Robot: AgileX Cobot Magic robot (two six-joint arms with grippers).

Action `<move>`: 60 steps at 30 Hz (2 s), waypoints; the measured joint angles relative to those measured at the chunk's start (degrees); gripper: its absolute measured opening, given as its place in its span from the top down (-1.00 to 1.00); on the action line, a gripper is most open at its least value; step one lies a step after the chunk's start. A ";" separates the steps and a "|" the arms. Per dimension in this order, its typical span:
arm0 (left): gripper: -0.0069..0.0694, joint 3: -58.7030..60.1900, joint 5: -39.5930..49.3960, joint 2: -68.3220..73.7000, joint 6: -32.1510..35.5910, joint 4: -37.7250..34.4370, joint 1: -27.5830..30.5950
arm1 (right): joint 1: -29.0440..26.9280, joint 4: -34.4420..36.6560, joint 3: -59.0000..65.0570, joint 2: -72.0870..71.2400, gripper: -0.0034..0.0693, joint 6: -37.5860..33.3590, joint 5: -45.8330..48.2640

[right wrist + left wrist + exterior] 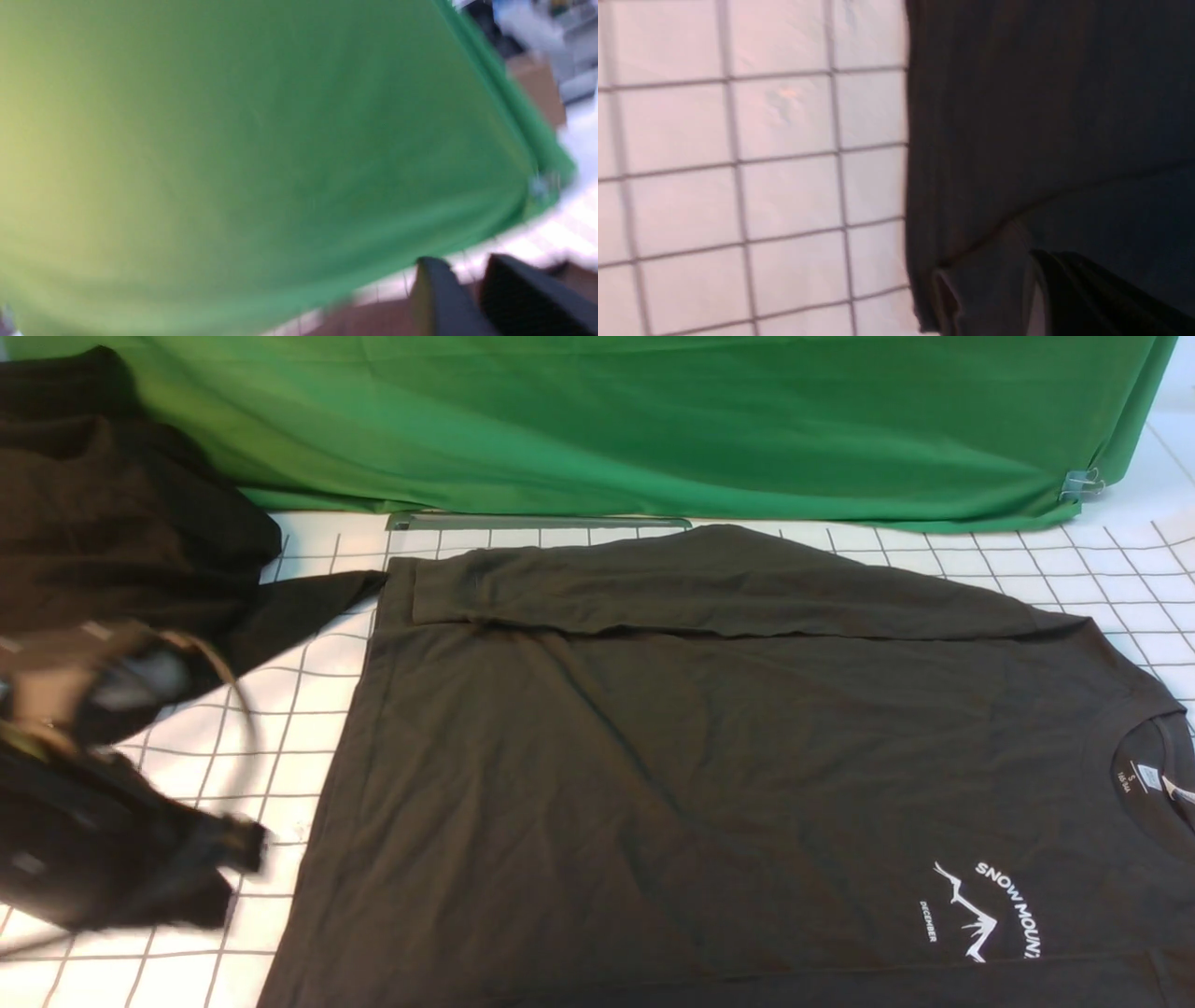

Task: Fold a long-sleeved shirt over a white checkered tablecloth.
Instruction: 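Grasp the left edge of the dark T-shirt lying flat on the table, then fold the left side of the black T-shirt inward over its body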

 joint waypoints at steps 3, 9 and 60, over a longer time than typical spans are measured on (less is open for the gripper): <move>0.84 1.17 0.51 3.31 -5.68 3.63 -8.36 | 3.02 -0.13 -10.52 6.14 0.87 -6.55 14.73; 0.83 1.52 -2.25 11.33 -7.15 7.30 -16.50 | 9.63 -0.37 -30.78 24.31 0.91 -20.58 38.02; 0.80 -36.93 1.89 18.48 -4.52 21.77 -16.43 | 17.48 4.13 -34.89 41.56 0.74 -27.47 45.44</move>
